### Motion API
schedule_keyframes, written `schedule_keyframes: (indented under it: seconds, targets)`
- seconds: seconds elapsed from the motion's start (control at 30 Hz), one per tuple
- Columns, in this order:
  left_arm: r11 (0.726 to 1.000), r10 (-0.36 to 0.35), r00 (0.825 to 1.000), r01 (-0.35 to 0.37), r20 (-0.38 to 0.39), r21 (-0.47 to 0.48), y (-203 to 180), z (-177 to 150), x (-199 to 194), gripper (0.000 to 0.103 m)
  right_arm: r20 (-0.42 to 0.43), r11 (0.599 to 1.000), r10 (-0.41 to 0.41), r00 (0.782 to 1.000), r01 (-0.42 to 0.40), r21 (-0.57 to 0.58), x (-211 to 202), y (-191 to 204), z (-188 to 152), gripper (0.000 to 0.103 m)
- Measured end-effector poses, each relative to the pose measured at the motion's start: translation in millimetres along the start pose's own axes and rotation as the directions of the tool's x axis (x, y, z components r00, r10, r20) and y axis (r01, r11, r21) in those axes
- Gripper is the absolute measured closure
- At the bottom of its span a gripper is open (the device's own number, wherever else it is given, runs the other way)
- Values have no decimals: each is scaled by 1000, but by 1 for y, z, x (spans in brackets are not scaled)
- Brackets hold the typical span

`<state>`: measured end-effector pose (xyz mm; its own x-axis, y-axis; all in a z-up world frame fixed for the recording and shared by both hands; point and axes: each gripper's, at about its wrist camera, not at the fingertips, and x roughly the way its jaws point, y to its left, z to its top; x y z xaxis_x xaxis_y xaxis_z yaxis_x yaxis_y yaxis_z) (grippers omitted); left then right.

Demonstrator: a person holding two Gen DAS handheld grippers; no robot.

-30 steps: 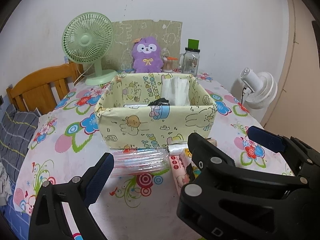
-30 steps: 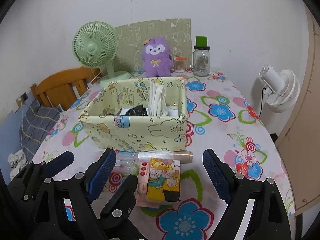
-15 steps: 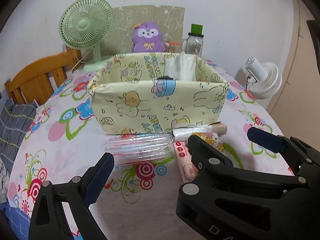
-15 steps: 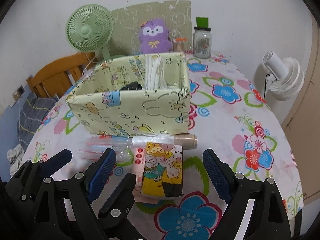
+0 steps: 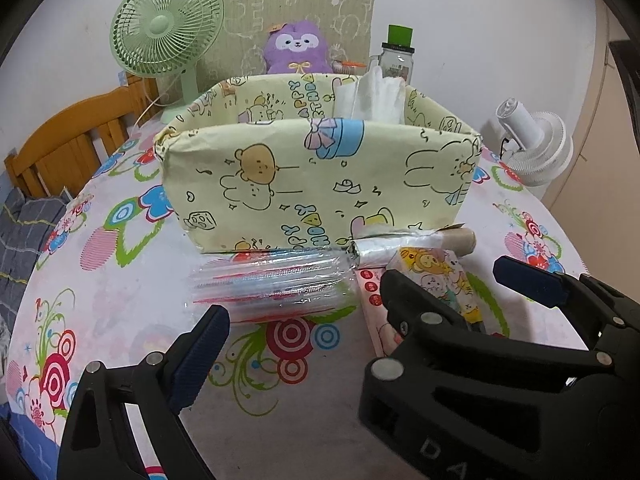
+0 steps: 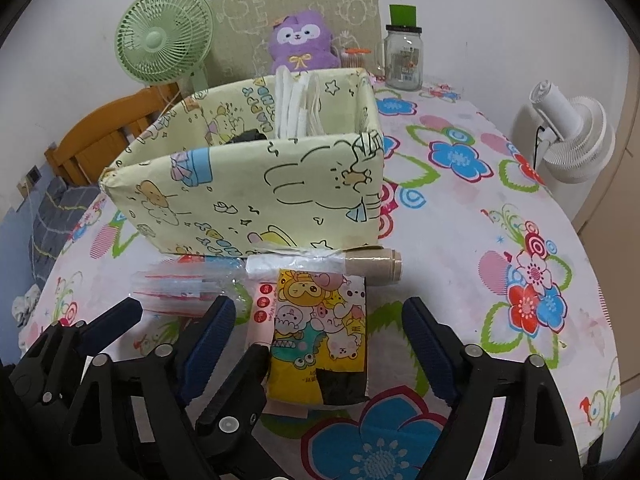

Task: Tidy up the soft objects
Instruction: 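Grasp the yellow cartoon-print pack with the right tool, then grasp the pink wipes pack with the left tool while the right tool holds the yellow pack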

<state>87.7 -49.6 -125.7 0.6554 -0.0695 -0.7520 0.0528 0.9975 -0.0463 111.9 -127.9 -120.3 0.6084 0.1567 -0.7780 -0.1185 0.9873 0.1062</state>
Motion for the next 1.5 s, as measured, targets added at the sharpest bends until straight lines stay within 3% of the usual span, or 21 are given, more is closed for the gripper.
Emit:
schedule_keyframes:
  seconds: [0.4,0.47,0.53,0.87,1.4,1.5]
  targets:
    - [999,-41,998,41,-39,-9,3,-2,12,17,-49,1000,24,998,-23,20,15,-1,1,33]
    - [999,-43,998,42,-46,-10,4,-2,14,18,-54,1000,23,998,-22,22,18,0,1,34]
    - [1000,-31,998,31,-49,-1,3,-3,16,18,-58,1000,11,998,-9,21,20,1,2,43]
    - [999,-37,998,36,-54,-3,6,-1,19,18,-57,999,10,998,-9,33,24,-1,4,54]
    - [999,-52,998,52,-36,4,-22,0,13,18,-14,999,-10,1000,11,47,6,-27,1,56]
    - [999,-48,998,47,-47,-18,-28,-1,18,22,-16,998,-8,1000,9,66,6,-36,0,56]
